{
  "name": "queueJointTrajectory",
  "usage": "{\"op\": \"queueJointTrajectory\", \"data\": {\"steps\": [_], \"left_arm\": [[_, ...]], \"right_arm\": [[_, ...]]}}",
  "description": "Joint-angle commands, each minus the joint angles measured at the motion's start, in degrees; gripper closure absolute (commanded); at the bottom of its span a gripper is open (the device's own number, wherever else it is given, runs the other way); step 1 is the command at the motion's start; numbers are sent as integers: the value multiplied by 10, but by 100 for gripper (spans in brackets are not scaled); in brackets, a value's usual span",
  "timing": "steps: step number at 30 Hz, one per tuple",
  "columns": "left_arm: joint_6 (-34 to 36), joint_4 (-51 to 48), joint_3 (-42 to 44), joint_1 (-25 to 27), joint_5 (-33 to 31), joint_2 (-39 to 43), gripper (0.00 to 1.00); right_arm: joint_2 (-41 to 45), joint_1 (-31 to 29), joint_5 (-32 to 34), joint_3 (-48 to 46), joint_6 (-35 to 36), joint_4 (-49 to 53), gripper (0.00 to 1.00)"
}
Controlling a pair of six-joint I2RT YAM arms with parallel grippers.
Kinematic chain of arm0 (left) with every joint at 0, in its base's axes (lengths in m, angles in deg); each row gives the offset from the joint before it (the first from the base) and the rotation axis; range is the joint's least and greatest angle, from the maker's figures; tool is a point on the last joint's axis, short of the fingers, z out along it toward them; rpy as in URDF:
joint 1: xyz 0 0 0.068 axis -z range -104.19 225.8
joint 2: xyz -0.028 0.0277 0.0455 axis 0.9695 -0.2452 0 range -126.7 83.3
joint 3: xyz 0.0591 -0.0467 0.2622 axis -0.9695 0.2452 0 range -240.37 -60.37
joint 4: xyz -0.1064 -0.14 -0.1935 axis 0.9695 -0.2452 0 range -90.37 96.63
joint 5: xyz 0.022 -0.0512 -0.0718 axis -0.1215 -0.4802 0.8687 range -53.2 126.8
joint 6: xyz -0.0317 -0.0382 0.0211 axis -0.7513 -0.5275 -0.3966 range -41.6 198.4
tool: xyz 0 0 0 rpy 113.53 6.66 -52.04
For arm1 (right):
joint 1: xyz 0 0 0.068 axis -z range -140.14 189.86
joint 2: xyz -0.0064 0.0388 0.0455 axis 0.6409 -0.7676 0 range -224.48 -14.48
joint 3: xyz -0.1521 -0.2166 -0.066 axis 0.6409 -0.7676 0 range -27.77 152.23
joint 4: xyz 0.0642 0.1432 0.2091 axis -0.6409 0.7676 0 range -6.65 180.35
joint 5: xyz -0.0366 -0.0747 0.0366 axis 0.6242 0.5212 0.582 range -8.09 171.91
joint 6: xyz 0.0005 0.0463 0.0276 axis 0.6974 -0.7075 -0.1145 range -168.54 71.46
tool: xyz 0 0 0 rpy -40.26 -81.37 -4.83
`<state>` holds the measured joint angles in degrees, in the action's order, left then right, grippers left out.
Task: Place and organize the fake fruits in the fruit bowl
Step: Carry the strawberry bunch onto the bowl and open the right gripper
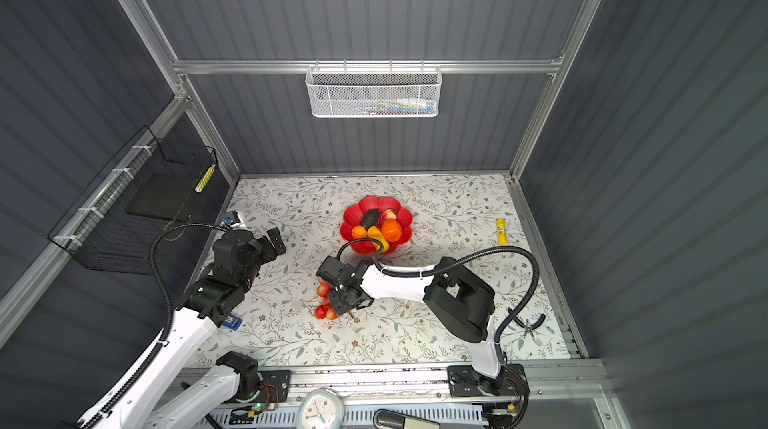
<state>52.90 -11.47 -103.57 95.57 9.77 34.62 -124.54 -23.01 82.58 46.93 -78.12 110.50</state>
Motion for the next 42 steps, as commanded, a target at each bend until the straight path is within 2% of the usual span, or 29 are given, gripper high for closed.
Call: {"op": "queueJointTrajectory", "data": {"steps": [1,12,17,22,31,36,42], "left_arm": [[12,-6,-3,-4,-5,6,0],[12,-8,-12,-4,-5,11,0],[9,-7,-12,-5,-5,20,0],[11,-11,-14,-4,4,25,0],[6,-2,-16,-4,30,21,0],[1,5,-15,-4,41,15,0],[1,8,-17,-5,46,6,0]], "right_arm": [[39,2,36,-5,18,-1,100],[138,18,92,24,63,19,100],[157,56,89,64,94,37,100],[167,120,90,83,129,31,100],[115,231,80,110,193,-7,100],[75,262,63,118,211,-46,100],[18,273,46,133,213,-69,100]]}}
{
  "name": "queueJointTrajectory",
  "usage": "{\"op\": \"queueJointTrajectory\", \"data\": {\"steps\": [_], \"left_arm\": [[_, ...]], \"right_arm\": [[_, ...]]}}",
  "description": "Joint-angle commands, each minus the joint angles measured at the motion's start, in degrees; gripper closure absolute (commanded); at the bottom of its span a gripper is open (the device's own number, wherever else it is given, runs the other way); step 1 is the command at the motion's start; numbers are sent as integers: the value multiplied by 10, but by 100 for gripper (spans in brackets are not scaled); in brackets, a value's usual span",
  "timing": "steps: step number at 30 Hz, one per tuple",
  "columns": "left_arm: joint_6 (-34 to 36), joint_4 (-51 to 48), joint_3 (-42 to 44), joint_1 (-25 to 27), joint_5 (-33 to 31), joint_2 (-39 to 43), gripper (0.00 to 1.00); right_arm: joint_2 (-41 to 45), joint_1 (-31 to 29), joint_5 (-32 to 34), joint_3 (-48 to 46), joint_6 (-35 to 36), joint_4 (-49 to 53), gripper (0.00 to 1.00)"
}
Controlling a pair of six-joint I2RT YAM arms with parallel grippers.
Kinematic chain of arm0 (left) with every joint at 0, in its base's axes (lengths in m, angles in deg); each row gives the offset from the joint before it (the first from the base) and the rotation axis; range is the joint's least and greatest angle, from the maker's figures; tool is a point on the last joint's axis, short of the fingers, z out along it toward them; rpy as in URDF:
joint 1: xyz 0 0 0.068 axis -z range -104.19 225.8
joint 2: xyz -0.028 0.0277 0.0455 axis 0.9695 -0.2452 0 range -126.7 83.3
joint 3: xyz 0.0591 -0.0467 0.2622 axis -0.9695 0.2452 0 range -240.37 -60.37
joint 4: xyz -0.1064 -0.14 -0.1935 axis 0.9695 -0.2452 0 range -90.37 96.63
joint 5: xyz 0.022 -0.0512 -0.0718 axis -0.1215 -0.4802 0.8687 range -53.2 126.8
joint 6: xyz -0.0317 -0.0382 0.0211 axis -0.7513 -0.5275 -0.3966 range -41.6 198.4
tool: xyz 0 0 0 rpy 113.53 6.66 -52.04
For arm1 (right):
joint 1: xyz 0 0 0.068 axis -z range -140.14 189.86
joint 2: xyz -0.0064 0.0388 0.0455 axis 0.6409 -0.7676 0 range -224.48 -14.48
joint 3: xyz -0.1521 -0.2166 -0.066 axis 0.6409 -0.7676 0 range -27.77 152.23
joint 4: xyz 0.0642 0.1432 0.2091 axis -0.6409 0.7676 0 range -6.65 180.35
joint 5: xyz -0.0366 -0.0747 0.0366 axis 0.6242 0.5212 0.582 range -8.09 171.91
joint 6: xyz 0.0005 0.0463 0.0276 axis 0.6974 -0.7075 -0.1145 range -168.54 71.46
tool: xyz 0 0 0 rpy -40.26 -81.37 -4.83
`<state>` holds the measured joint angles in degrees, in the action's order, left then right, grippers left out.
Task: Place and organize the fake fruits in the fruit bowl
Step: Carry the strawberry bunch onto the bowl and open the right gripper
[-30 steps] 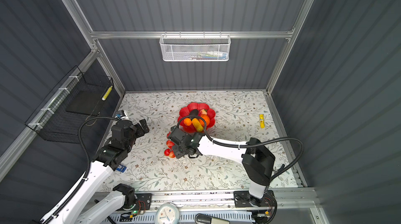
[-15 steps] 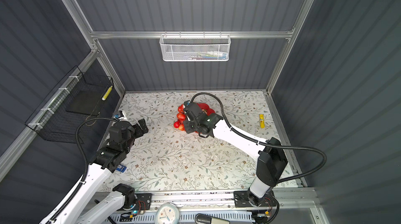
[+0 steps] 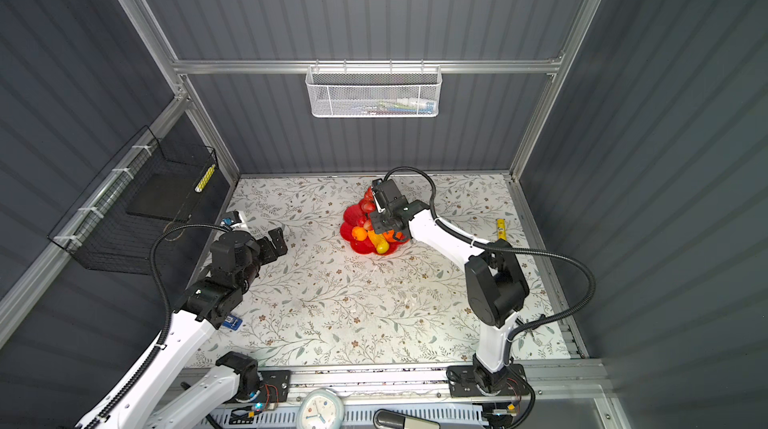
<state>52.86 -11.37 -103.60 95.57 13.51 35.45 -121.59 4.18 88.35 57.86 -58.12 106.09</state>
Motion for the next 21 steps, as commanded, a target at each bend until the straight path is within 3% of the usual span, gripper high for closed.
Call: {"op": "queueJointTrajectory", "data": {"steps": [1,6,16,21], "left_arm": [[1,8,-18,-4,10,-4,0],[0,10,-15,-5,11,-5,0],[4,9,-12,-5,4,1,0],[12,13,-10,-4,-8,7,0]], "right_arm": [[-19,1,-13,24,12,-25,100],[-37,7,-23,14,8,-31,96],[-3,14,-13,16,2,-26,46],[62,18,4,-8,2,-22,34]]}}
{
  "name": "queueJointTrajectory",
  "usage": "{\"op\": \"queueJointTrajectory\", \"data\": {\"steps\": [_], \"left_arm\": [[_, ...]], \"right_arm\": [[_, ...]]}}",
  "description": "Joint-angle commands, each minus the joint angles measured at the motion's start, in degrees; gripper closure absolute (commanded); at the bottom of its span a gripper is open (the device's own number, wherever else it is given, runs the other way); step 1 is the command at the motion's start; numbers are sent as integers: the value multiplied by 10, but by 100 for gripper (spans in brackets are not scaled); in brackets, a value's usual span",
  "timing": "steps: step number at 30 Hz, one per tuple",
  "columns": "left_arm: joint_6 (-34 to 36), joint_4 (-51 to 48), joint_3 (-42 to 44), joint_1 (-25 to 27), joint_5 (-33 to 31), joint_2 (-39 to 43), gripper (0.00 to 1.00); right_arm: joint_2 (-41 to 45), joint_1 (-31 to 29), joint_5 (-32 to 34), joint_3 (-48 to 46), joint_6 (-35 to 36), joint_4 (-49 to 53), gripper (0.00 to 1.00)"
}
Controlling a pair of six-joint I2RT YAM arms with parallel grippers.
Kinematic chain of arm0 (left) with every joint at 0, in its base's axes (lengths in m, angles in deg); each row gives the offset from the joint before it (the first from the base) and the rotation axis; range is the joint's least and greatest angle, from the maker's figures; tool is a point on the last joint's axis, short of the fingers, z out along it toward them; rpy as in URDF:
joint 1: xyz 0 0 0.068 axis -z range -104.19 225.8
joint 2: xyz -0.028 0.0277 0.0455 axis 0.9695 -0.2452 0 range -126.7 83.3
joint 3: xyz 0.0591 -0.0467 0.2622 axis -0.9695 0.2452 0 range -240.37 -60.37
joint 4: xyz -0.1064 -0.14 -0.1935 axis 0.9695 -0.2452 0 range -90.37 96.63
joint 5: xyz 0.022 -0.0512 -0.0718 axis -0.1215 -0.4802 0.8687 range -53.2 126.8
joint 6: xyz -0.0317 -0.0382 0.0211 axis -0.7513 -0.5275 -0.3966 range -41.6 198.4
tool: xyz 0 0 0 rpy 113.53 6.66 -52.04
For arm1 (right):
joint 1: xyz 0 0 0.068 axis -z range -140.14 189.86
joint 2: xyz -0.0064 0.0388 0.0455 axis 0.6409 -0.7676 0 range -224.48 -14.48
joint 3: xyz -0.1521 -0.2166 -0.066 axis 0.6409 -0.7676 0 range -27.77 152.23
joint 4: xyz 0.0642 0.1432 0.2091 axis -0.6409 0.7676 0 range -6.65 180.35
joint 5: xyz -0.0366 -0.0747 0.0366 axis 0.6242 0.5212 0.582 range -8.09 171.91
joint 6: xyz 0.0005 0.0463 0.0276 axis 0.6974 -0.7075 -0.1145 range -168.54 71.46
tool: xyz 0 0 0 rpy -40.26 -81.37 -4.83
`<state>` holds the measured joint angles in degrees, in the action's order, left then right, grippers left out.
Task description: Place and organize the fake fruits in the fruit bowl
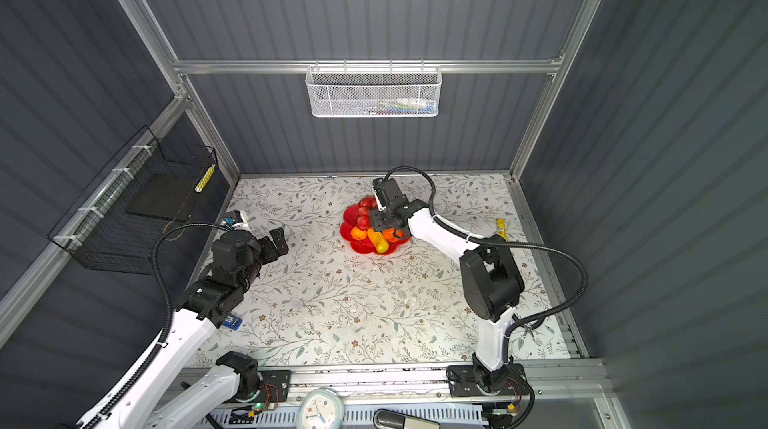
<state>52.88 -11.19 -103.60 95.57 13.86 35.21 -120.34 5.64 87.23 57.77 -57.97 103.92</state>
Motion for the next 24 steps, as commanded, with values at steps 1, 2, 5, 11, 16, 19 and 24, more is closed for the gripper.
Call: {"op": "queueJointTrajectory", "data": {"steps": [1,2,5,11,16,19,24], "left_arm": [[16,14,-10,-4,-17,9,0],[22,21,-9,-4,-21,9,0],[53,59,3,-4,-33,2,0],[112,139,41,-4,-81,-47,0],[210,254,102,-11,-132,-77,0],[246,358,157,-35,-112,-103,0],[243,526,222,-133,-2,-227,0]], "right_arm": [[70,7,15,-18,-2,-3,32],[89,9,18,-30,-4,-8,30],[173,27,19,-96,-11,-42,26],[274,92,-6,-172,-21,-46,19],[388,203,-20,-356,-38,-225,15],[413,269,22,-425,-31,-273,13],[411,339,84,-535,1,-409,10]]}}
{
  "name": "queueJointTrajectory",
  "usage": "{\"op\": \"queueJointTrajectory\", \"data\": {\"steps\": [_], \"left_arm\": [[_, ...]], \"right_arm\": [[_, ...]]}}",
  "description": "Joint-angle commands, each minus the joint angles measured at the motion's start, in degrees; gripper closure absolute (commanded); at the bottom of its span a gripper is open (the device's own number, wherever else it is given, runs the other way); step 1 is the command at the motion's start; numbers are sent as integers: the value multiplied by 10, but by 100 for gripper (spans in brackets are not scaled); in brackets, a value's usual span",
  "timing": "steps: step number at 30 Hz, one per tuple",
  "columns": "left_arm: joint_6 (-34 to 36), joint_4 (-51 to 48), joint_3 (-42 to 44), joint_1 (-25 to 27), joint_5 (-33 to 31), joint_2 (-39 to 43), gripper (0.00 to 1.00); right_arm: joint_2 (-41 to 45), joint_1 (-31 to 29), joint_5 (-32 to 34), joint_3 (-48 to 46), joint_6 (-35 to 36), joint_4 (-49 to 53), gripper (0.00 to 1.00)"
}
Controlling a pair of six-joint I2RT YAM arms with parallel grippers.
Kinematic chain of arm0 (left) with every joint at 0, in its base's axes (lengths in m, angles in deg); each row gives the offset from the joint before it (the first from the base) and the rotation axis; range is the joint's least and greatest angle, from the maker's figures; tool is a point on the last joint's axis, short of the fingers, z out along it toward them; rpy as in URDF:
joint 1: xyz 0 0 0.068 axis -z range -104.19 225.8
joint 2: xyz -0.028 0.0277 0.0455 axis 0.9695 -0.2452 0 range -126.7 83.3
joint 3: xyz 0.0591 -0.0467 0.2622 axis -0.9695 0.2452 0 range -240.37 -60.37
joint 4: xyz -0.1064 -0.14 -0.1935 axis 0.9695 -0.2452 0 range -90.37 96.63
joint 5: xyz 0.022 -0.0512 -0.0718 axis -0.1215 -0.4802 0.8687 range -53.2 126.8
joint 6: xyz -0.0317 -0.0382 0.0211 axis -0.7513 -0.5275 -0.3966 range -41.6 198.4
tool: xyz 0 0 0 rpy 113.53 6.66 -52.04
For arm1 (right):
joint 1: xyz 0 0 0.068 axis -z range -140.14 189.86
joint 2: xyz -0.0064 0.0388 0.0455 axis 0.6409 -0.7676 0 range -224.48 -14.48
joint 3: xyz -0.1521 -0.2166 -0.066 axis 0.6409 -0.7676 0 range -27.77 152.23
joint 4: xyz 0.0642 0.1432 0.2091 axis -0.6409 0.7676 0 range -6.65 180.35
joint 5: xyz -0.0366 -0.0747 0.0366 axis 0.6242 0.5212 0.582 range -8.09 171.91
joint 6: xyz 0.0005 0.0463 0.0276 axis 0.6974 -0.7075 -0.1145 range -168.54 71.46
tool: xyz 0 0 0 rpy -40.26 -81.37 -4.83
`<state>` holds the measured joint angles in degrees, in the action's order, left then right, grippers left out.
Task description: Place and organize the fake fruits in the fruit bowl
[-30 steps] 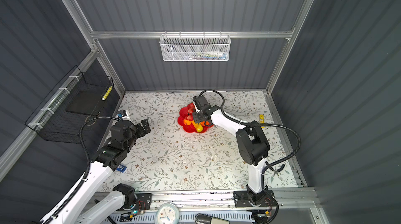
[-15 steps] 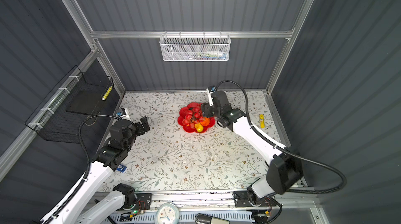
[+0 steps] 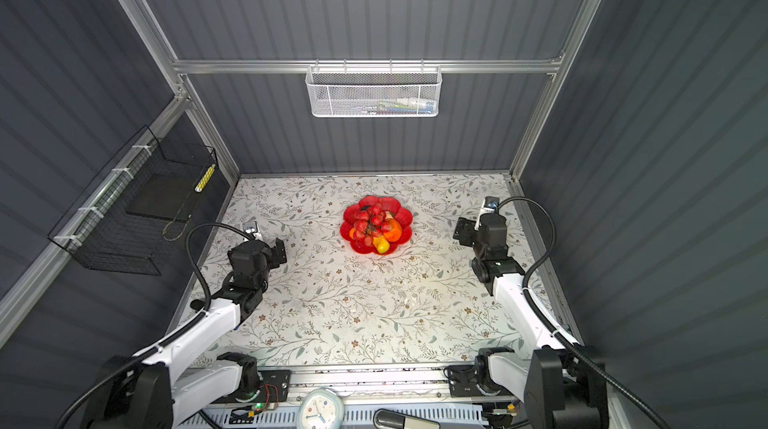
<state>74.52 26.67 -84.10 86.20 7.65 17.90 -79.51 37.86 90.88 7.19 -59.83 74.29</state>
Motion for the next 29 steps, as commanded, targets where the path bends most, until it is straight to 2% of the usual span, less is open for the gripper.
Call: {"op": "queueJointTrajectory", "data": {"steps": [1,4,5,7,9,10,12,14,15,16,17,19,21,28,29], "left_arm": [[24,181,34,-54,76,-83,0],[1,296,45,-81,109,-179,0],[-4,284,36,-85,124,-183,0],[-12,327,24,-96,140,-236,0],[6,418,27,-97,182,-313,0],[8,436,22,-97,181,-331,0],[4,357,1,-96,186,-313,0],[10,382,-1,-94,182,-327,0],[6,342,-10,-92,178,-317,0],[9,350,-12,-88,170,-322,0],[14,370,-10,-84,158,-329,0],[11,337,-17,-82,156,-321,0],[14,359,-13,-81,154,-327,0],[14,350,-16,-79,150,-325,0],[14,352,-14,-78,150,-325,0]], "right_arm": [[-7,21,60,-43,29,-138,9],[-44,37,69,-74,41,-208,8],[-58,38,59,-87,46,-236,7],[-83,39,34,-114,57,-292,6],[-127,39,0,-181,74,-444,5],[-155,40,-9,-204,73,-510,4],[-204,39,-16,-218,83,-605,3],[-166,38,-13,-188,75,-485,2],[-178,37,-3,-182,74,-487,2],[-192,35,16,-182,73,-515,1],[-189,30,32,-181,72,-510,1],[-179,31,34,-173,67,-473,1],[-190,30,34,-184,71,-515,1],[-187,29,25,-175,74,-494,1],[-187,29,3,-176,81,-495,1]]}}
